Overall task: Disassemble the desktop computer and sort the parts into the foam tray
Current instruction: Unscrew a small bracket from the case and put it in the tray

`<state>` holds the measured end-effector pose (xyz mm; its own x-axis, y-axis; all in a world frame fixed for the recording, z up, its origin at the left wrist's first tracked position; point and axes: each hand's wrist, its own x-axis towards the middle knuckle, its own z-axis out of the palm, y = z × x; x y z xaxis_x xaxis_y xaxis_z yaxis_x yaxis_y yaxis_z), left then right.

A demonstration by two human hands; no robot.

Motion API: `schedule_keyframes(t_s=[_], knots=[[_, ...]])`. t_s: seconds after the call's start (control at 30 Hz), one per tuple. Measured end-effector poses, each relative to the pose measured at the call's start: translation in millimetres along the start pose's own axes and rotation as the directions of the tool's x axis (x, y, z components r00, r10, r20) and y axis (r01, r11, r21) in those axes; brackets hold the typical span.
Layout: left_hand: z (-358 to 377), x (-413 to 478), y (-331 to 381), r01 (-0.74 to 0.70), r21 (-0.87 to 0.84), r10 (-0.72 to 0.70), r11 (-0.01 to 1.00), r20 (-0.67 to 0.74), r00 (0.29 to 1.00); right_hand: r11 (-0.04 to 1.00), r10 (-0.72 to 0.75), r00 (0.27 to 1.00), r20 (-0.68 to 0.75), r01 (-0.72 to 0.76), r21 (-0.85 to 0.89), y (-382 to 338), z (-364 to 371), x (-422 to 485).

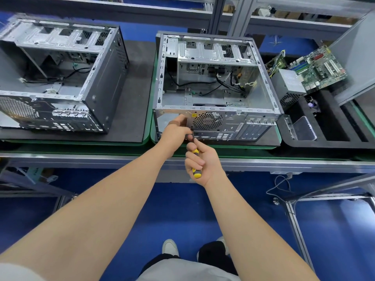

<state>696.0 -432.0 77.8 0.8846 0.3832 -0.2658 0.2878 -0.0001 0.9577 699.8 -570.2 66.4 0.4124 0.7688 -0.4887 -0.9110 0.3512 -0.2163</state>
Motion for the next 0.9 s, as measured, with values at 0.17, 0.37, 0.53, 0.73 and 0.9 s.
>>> schedule_keyframes(t_s=[0.17, 0.37, 0.53, 0.73, 0.9], knots=[[-2.1, 0.6, -0.9, -0.005, 0.036, 0.005, 0.999, -0.006, 1.0, 0.946, -0.173, 0.971, -0.168, 0.116, -0.301, 2.1, 2.8, 8.9], [-2.5, 0.9, 1.2, -0.004, 0.094, 0.005, 0.996, -0.007, 1.0, 0.764, -0.378, 0.873, -0.309, 0.106, -0.637, 1.1, 11.0, 11.4], [0.2, -1.8, 1.2, -0.039, 0.067, 0.04, 0.997, -0.025, 0.999, 0.142, -0.731, 0.662, -0.165, -0.088, -0.986, 4.6, 17.8, 12.8], [1.8, -1.6, -0.1, -0.058, 0.057, 0.061, 0.997, -0.047, 0.997, 0.284, -0.652, 0.739, -0.172, 0.027, -0.959, 5.2, 10.5, 14.4], [3.0, -1.8, 1.2, -0.035, 0.004, 0.035, 0.999, -0.048, 0.998, 0.887, -0.218, 0.967, -0.134, 0.139, -0.44, -6.4, -2.0, 3.8]])
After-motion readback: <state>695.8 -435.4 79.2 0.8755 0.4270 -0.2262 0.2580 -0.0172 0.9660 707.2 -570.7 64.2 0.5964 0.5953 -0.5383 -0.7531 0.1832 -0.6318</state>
